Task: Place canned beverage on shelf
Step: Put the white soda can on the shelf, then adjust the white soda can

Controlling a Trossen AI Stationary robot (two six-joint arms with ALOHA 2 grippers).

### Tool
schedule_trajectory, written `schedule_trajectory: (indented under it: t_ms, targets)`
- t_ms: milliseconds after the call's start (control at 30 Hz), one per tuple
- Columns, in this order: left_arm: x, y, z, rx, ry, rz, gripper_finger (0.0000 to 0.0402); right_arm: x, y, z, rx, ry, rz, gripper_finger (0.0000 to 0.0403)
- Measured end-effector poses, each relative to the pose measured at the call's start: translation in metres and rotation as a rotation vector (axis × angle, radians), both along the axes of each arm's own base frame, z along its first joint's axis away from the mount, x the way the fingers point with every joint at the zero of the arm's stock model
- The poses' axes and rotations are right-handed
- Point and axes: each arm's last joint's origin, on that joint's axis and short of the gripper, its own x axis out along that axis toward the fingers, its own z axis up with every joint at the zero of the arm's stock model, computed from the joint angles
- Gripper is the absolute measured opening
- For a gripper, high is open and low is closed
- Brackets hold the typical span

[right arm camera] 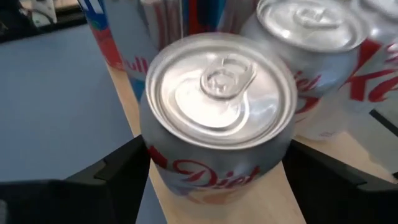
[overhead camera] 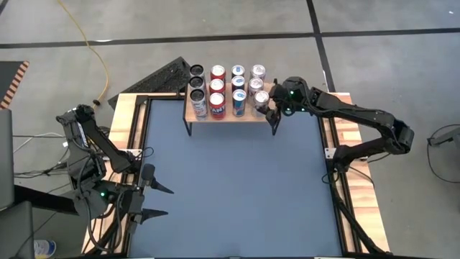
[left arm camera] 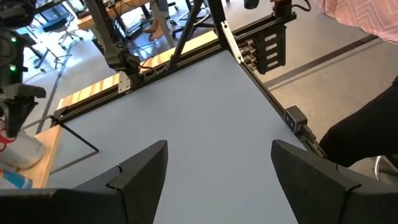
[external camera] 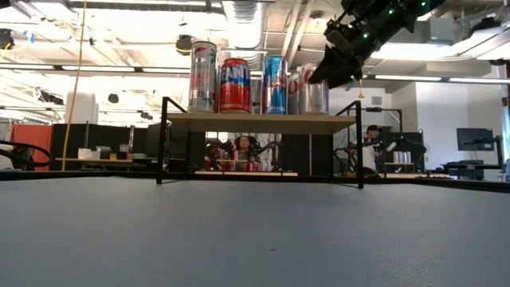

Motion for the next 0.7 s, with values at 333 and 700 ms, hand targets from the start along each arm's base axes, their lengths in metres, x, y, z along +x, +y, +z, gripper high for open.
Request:
schedule_trajectory:
  t_ms: [333,700]
  targets:
    - [0.0,0.0,0.0,-0.006,0.002,-0.001,0.0275,-0.005,0.006,0.002,0.011,0.026,-0.028,0.0338]
    - [0.0,0.0,0.0,-0.012,0.005,-0.003,0.0275,-0.019,0.015,0.0,0.044,0.126,-0.019,0.0332]
